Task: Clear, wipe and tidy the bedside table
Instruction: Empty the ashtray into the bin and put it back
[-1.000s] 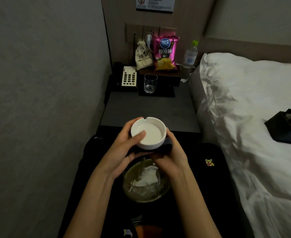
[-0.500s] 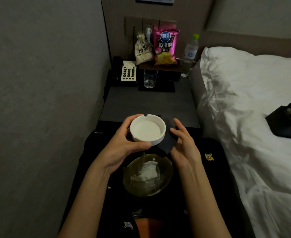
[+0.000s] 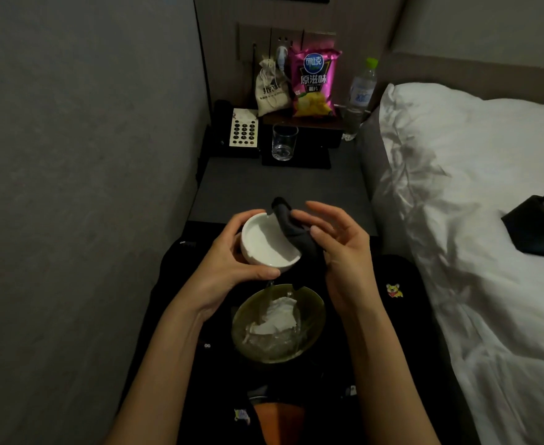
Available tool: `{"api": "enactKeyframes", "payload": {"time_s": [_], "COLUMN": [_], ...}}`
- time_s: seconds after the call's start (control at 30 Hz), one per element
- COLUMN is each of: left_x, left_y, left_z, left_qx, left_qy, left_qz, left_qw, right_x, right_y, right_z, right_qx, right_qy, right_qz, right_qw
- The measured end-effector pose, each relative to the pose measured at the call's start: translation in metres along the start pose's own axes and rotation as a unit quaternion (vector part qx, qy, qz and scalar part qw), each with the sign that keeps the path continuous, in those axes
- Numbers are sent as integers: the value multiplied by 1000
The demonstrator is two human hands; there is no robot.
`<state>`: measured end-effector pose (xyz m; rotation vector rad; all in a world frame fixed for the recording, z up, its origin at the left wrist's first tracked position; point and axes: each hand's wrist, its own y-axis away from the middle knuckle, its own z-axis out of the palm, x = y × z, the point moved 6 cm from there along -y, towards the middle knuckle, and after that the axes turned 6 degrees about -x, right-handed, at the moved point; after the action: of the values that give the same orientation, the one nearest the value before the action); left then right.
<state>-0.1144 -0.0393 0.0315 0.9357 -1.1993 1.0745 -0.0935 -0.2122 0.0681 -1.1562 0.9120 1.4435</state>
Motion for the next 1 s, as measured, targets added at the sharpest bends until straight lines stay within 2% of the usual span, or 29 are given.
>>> {"api": "enactKeyframes", "payload": {"time_s": [0.17,0.27,0.5,0.63,0.73,0.87,1.0], "left_x": [2,4,2,2,1,0,6], "left_y": [1,2,4,4,3,2,-1], "left_z": [1,2,10,11,13,15,26], "left_qx": [-14,-28,-85,-89,-59,38,47], "left_qy": [-21,-29,-49,-53,-31,-27,-64], "left_qz": [11,13,-9,-16,-18,-23,10], "left_qw": [1000,999,995,995,998,999,997], "right_x": [4,14,30,38,39,43,43], "right_y": [-3,-4,-5,-4,-5,-6,-5], "right_z": [-7,-7,-2,-1,-1,-12,-20], "right_qx": [25,8,-32,-27,15,124,163], "right_qy": [152,150,190,192,176,150,175], "right_qz": [22,80,145,165,151,143,146], "right_qw": [988,985,971,967,973,970,960]}}
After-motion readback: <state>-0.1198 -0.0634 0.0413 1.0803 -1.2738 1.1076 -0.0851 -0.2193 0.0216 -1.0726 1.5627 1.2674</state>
